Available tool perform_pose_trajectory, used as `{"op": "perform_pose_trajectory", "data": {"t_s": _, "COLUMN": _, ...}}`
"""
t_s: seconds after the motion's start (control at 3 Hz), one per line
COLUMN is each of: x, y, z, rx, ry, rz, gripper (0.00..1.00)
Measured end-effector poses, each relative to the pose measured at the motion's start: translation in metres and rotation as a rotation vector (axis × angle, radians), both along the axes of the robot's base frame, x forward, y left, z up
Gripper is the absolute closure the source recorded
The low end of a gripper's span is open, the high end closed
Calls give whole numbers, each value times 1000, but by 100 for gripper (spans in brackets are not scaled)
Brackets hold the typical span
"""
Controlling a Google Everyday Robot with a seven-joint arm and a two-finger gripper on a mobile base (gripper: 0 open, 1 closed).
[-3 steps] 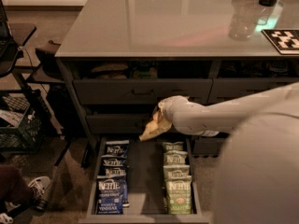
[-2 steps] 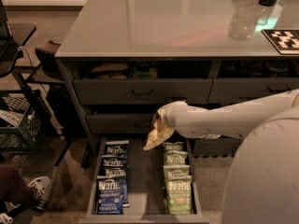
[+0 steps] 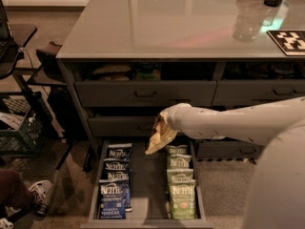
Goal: Pick brown chip bag from bottom drawer and place on counter
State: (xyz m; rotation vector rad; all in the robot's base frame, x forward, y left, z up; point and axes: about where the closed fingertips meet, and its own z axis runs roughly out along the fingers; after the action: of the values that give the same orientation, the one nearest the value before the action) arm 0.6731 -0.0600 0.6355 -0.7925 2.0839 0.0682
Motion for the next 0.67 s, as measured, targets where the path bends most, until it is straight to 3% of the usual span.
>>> {"op": "perform_pose_trajectory", "data": {"t_s": 0.33, "x": -1, "y": 14, "z": -47, "rx": 76, "ry": 140, "rz": 49, "gripper": 100}}
{"op": "perform_pose_trajectory", "data": {"t_s": 0.67, "x": -4, "y": 14, "z": -71, "rx": 93, "ry": 193, "rz": 69, "gripper": 100}}
